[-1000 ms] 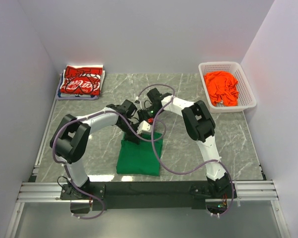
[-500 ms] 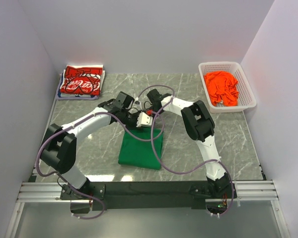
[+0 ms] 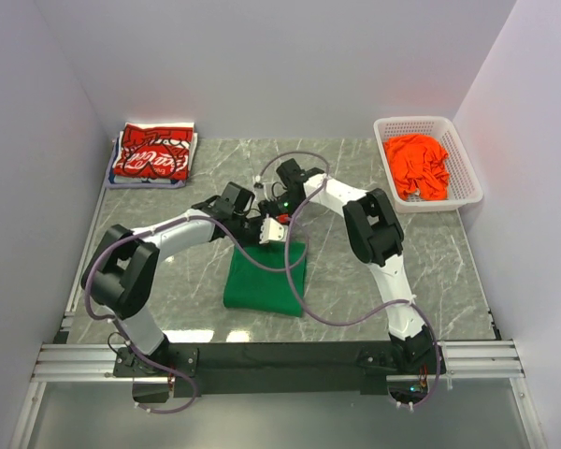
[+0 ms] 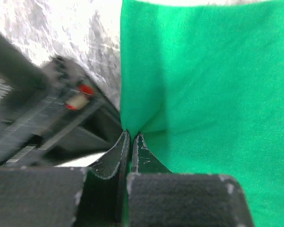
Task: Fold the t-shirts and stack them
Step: Fold the tshirt
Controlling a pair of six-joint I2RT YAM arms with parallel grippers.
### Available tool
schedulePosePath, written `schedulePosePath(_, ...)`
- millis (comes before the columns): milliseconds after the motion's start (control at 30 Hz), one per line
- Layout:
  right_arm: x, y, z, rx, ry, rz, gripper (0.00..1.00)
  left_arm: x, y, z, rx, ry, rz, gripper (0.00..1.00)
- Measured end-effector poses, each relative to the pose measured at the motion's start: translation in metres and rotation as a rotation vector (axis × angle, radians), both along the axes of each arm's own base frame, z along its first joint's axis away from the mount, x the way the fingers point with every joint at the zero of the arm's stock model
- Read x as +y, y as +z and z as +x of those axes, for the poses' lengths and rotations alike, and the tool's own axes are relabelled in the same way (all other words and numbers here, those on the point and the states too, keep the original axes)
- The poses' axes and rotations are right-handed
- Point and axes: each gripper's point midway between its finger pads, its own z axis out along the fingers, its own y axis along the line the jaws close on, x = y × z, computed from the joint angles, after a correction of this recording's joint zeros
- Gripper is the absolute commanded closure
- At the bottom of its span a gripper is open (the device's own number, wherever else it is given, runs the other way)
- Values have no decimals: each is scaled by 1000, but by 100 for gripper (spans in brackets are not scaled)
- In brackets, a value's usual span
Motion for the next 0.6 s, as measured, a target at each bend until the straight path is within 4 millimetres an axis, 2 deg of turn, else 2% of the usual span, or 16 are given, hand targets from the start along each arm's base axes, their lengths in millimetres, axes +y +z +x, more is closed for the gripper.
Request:
schedulePosePath(167,-14,9,42,-123,-66,-52,49,0,-12,6,-6,17,11,99)
schedulePosePath(367,-48,37,104,-256,-191,-86,47,-1,-29,15,40,47,28,98)
schedulePosePath(467,-78,54,128,-299,-266,-94,47,-3,-35,31,69,83,28,84)
schedulePosePath(500,-89,61,134,-309,-293,-96,48,-2,-36,38,80,102,26,74)
schedulePosePath(600,-121,82,140,-336,-359,-97,52,5,-31,57,99,168,13,63)
